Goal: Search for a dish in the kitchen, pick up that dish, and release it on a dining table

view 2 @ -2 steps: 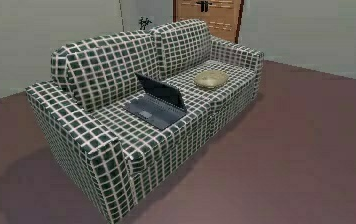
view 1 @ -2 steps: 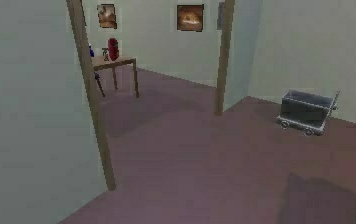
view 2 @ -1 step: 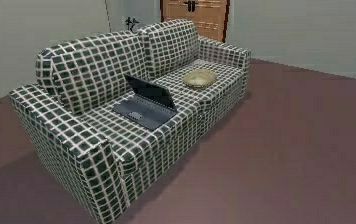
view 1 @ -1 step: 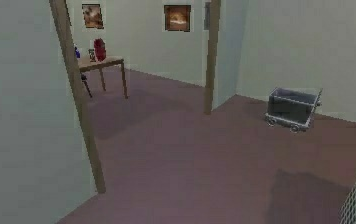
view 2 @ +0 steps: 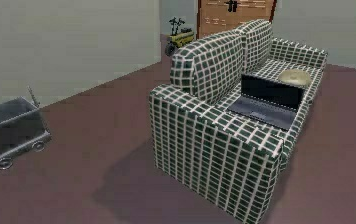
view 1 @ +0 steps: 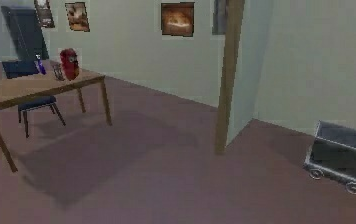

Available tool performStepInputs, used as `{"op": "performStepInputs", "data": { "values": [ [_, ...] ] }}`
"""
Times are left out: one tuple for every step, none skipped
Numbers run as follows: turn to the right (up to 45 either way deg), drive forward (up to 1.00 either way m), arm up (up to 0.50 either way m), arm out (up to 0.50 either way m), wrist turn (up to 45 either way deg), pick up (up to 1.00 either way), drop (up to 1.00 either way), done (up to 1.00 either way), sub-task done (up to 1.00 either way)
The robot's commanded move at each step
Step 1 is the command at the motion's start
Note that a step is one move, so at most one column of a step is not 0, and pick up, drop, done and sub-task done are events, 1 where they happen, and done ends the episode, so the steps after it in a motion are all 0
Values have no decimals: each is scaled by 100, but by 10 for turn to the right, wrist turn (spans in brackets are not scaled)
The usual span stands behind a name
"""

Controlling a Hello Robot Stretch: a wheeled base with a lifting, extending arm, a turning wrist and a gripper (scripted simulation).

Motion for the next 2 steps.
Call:
{"op": "performStepInputs", "data": {
  "values": [
    [60, 0, 0, 0, 0, 0, 0, 0, 0],
    [30, 0, 0, 0, 0, 0, 0, 0, 0]
  ]
}}
